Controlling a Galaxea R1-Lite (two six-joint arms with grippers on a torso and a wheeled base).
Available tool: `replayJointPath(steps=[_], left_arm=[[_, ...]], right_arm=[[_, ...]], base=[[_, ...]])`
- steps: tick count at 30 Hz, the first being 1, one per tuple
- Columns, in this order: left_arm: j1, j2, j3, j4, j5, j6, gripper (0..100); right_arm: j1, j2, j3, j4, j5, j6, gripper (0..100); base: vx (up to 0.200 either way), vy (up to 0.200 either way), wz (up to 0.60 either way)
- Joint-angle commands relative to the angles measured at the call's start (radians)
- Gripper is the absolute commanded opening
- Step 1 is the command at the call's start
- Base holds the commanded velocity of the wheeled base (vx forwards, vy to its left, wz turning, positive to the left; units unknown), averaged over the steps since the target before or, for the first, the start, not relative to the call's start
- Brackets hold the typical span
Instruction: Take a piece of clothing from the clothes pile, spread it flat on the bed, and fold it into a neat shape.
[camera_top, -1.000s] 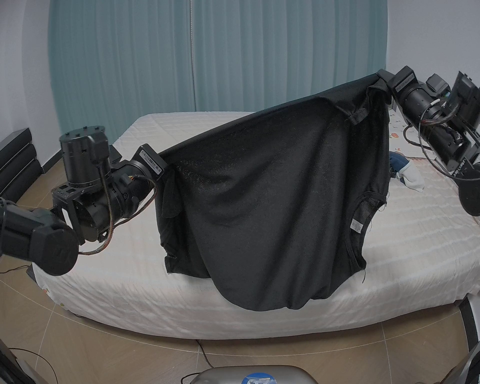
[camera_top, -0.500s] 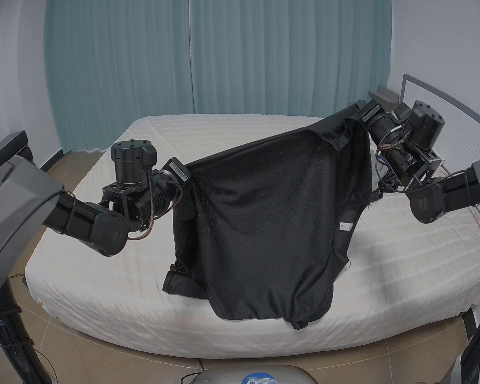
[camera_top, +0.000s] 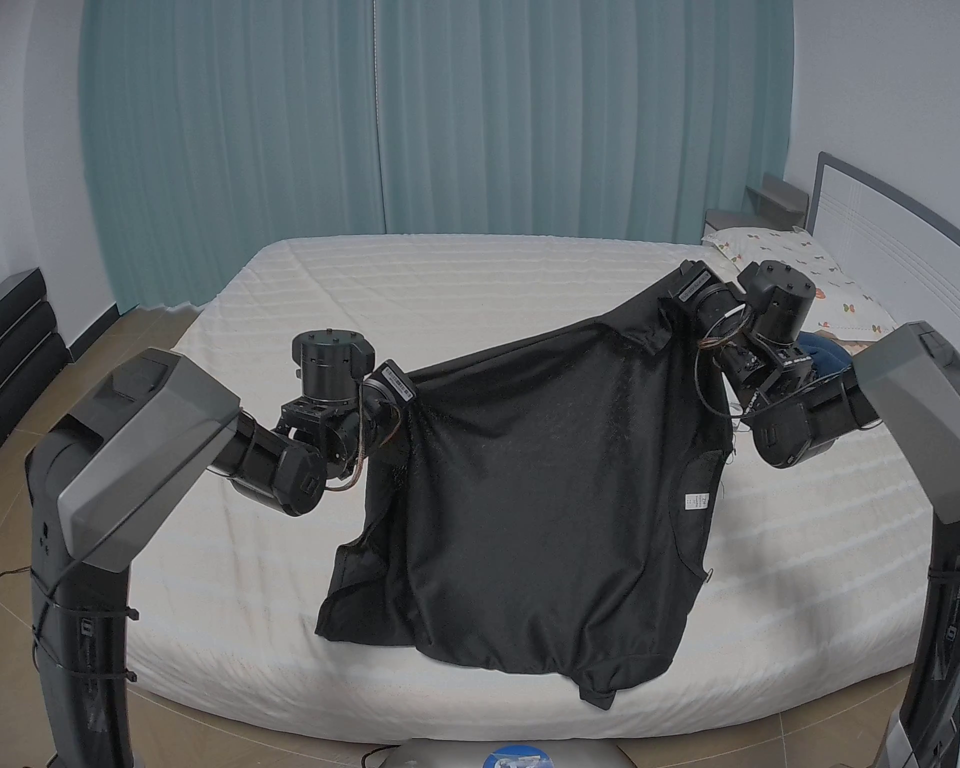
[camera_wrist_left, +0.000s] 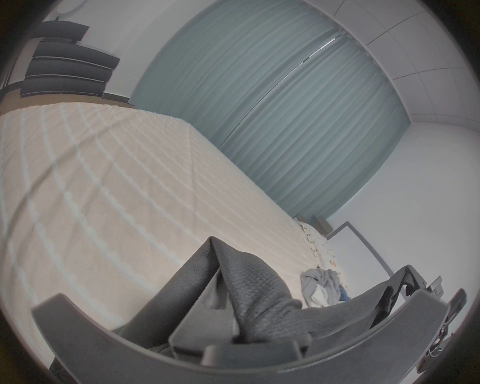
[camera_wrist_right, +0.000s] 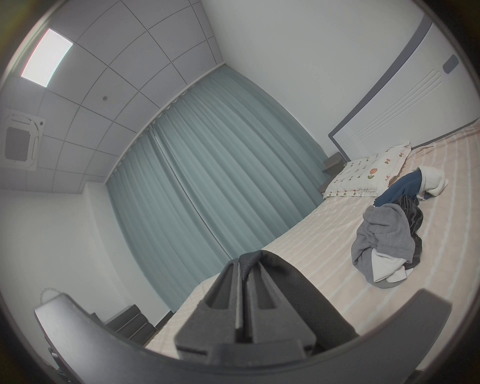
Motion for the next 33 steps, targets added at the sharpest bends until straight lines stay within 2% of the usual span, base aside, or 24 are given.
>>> replayJointPath(steps=[1, 5, 6, 7, 8, 15, 21, 25, 33], left_arm=[[0.007, 0.107, -0.054, 0.014, 0.001, 0.002, 0], [0.013, 0.173, -0.111, 0.016, 0.003, -0.001, 0], [0.016, 0.184, -0.12, 0.017, 0.003, -0.003, 0], [0.018, 0.189, -0.124, 0.017, 0.003, -0.003, 0], [0.023, 0.209, -0.141, 0.023, 0.001, -0.003, 100], [0.023, 0.264, -0.181, 0.071, 0.003, -0.003, 100], [0.027, 0.259, -0.232, 0.273, 0.004, -0.003, 100], [0.036, 0.25, -0.24, 0.332, 0.003, -0.013, 100], [0.078, 0.195, -0.19, 0.344, -0.014, -0.021, 100]], right_arm=[[-0.005, 0.121, -0.066, 0.005, -0.009, -0.01, 0], [-0.002, 0.215, -0.084, 0.008, 0.0, -0.011, 0], [-0.003, 0.236, -0.092, 0.008, 0.001, -0.013, 100], [-0.005, 0.247, -0.097, 0.008, 0.001, -0.014, 100], [-0.006, 0.287, -0.117, 0.005, 0.001, -0.019, 100], [-0.003, 0.391, -0.124, 0.005, -0.011, -0.017, 100], [-0.028, 0.377, -0.034, 0.068, 0.001, -0.01, 100], [-0.057, 0.348, 0.005, 0.073, 0.012, -0.002, 100], [-0.135, 0.176, 0.133, 0.22, 0.184, 0.19, 100]], base=[[0.0, 0.0, 0.0], [0.0, 0.0, 0.0], [0.0, 0.0, 0.0], [0.0, 0.0, 0.0], [0.0, 0.0, 0.0], [0.0, 0.0, 0.0], [0.0, 0.0, 0.0], [0.0, 0.0, 0.0], [0.0, 0.0, 0.0]])
